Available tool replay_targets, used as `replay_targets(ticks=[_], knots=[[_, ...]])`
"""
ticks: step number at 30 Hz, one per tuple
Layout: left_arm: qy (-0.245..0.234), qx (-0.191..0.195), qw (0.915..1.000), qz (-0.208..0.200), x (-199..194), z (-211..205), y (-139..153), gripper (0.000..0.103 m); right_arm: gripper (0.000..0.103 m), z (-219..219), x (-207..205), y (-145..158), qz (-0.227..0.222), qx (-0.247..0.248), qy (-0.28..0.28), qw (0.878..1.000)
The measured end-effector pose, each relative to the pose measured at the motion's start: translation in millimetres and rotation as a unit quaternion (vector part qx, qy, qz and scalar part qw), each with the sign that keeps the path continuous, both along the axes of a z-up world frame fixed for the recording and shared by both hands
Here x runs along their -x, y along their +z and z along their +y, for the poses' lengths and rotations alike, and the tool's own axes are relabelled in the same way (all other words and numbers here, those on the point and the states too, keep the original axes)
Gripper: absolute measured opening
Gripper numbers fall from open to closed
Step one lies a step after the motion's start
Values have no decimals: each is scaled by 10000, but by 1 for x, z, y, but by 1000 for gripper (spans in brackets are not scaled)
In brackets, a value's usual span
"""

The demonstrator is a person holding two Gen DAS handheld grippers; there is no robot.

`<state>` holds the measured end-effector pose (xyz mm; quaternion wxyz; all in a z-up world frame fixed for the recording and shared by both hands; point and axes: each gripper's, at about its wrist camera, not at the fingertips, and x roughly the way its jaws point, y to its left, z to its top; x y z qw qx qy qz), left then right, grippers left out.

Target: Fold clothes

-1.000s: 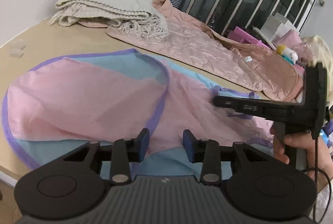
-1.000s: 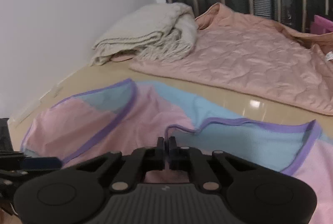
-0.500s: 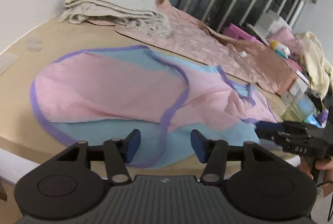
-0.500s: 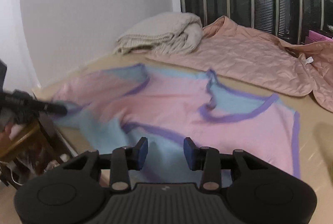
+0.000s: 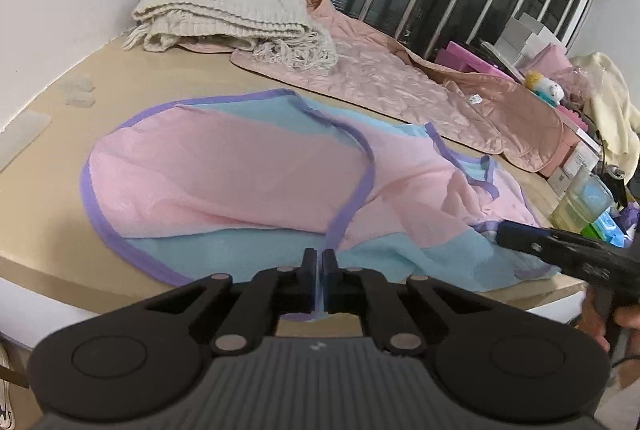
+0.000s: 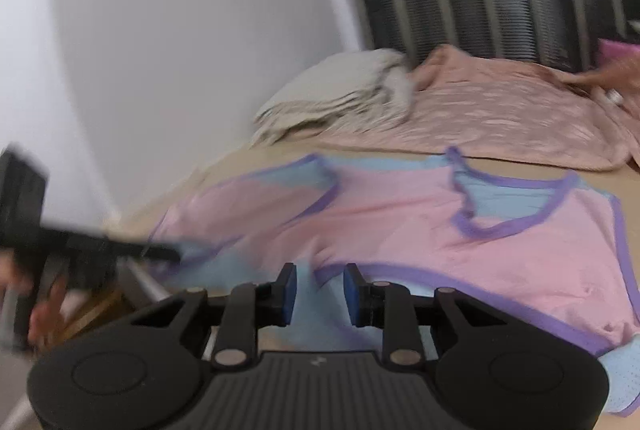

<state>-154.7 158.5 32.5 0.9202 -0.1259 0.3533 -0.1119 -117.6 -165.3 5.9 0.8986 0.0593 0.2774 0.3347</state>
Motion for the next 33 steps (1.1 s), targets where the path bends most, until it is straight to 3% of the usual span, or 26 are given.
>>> replay_targets(ticks=[4,10,11,16,19,26,29,30,31,33], knots=[[-19,-72,10000,-5,-2,-11,-2,9,22,23,-1,-7,-136,454,1,9989],[44,-205,9998,39,-4,-17,-8,15,22,56,31,-16,-1018,1438,-36,9844],[42,-203,9998,47,-4,-17,-8,15,22,57,33,-14,-1069,1427,-94,9839],[25,-233,9997,47,-6,-17,-7,15,17,63,28,-17,-853,1282,18,9881],[24,-292,9996,46,-6,-18,-7,15,2,61,28,-18,-795,1288,-34,9885],[12,-321,9995,63,-6,-18,-7,15,0,24,24,-16,-573,1369,-889,9849],[-6,-273,9995,151,-8,-16,-5,16,3,14,25,-9,-552,1145,-967,9872],[-14,-222,9996,183,-8,-16,-3,18,9,12,27,-6,-599,1059,-990,9876],[-24,-133,9997,190,-9,-15,0,25,23,14,28,-3,-687,1012,-957,9879],[-83,89,9999,85,-12,-18,10,28,34,18,23,-1,-743,858,-881,9896]])
